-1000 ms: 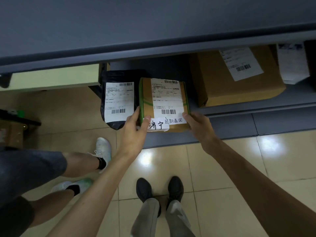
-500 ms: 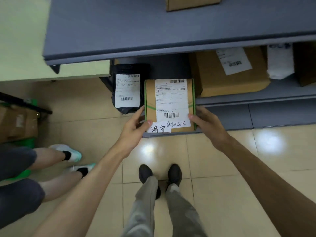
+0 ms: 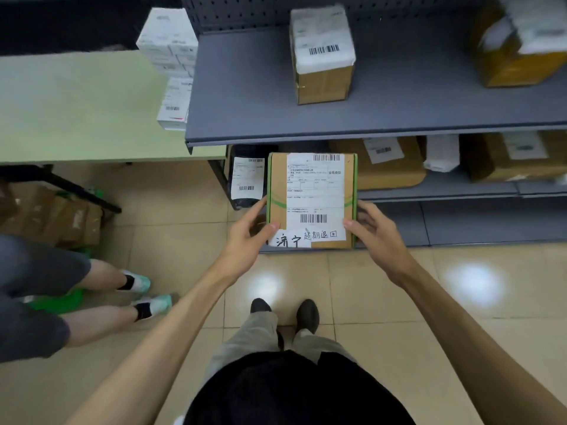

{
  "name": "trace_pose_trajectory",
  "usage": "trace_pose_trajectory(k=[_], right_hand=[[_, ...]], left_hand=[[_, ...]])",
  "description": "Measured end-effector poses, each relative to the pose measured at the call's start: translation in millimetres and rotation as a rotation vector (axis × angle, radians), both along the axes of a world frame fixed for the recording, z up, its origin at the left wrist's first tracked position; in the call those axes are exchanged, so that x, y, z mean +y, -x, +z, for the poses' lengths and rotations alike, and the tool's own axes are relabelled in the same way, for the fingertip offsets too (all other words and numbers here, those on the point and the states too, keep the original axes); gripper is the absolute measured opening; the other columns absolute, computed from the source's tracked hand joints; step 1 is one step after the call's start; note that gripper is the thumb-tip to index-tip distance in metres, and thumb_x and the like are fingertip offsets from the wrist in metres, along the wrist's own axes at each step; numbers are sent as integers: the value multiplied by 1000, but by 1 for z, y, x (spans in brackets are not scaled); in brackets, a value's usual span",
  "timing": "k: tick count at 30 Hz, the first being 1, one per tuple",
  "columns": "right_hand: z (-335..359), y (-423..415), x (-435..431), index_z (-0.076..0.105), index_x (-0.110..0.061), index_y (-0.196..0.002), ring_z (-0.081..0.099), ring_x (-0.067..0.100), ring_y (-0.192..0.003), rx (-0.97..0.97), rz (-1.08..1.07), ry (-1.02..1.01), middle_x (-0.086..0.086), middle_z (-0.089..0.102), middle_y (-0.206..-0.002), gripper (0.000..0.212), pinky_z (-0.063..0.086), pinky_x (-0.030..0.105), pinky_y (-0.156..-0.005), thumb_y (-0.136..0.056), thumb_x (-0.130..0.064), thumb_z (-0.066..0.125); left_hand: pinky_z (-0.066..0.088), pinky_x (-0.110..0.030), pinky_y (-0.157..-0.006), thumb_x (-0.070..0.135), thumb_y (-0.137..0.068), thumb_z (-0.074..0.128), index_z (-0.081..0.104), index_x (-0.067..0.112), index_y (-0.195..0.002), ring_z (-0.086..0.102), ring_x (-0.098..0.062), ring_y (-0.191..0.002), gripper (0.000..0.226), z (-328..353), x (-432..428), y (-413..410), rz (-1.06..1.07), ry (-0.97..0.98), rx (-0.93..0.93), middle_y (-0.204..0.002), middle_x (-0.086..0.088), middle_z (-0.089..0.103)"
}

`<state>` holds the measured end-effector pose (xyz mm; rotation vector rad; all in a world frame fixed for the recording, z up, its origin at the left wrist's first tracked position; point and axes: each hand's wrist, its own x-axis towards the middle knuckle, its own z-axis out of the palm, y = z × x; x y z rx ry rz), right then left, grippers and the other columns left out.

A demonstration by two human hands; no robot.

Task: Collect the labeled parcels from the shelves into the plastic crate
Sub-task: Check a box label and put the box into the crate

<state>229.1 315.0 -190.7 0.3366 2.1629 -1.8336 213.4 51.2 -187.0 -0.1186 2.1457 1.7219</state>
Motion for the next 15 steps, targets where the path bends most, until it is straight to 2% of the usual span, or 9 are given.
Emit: trace_pose_trajectory(k=[4,6,8,9,11,13,15], right_hand=[[29,-3,8,49,-17,-141,64,9,-111,86,19,-39,-3,66,-123,45,53,30,-96,-97,-18,60],[47,9,11,48,-18,-143,63,13,-114,153,3,-78,-3,65,-125,46,52,33,-98,-98,-21,59],[68,28,15,47,-19,-144,62,11,-117,232,-4,-106,-4,64,-128,46,50,39,-102,-99,-25,57],[79,38,17,47,-21,-144,61,9,-118,268,-14,-119,-6,64,-129,46,48,42,-105,-100,-27,56],[107,59,19,46,-22,-145,60,3,-116,340,-40,-150,-8,64,-127,44,47,42,-106,-101,-28,52],[139,80,19,44,-21,-146,60,0,-115,428,-47,-166,-11,63,-127,43,48,40,-104,-103,-27,48],[169,99,19,41,-23,-148,55,1,-123,510,-46,-180,-11,60,-135,45,46,38,-107,-104,-30,44]], left_hand=[[47,-22,-105,7,-101,58,41,26,-153,59,-6,-125,58,28,5,-6,5,-19,76,-133,10,66],[42,-32,-114,12,-101,59,39,39,-151,54,-7,-132,60,40,8,7,6,1,147,-136,14,64],[39,-41,-117,18,-102,59,38,53,-145,51,-7,-134,60,61,12,27,14,5,223,-137,19,61],[39,-42,-117,19,-103,58,37,56,-144,51,-3,-133,59,73,16,38,7,-2,250,-136,22,61],[38,-40,-118,20,-105,52,34,51,-148,51,2,-131,56,99,23,59,-14,-29,321,-138,22,60],[38,-39,-118,19,-107,46,31,43,-153,50,0,-134,54,128,28,81,-23,-44,425,-141,20,58],[42,-32,-113,19,-108,43,31,47,-150,52,0,-131,51,158,34,102,-26,-57,514,-137,22,60]])
